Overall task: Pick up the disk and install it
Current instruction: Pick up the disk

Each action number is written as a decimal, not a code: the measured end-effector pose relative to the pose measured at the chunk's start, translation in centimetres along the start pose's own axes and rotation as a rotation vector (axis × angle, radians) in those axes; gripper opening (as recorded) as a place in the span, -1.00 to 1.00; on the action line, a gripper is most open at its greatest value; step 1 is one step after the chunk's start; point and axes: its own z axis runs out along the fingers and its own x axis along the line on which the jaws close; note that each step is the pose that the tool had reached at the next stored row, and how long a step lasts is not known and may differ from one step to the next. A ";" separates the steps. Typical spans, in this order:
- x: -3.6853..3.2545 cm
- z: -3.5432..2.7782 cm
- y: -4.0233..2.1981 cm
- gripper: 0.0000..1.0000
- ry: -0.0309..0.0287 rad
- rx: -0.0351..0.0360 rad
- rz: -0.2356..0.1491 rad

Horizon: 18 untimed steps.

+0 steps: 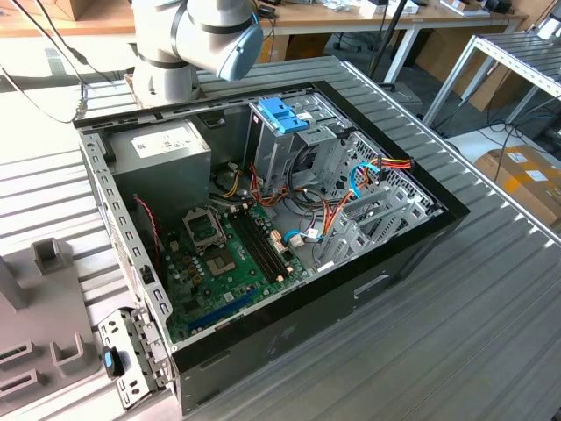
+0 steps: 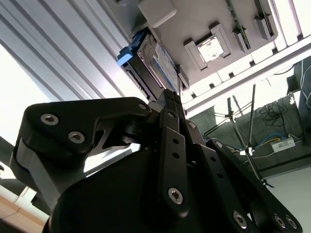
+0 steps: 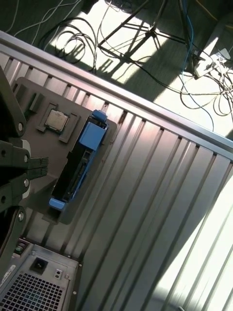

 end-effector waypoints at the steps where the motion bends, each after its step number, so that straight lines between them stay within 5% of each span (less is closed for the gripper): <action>1: 0.00 0.00 0.00 -0.79 0.0001 -0.0001 -0.003; 18: 0.00 0.00 0.00 -0.79 0.0024 -0.0013 -0.054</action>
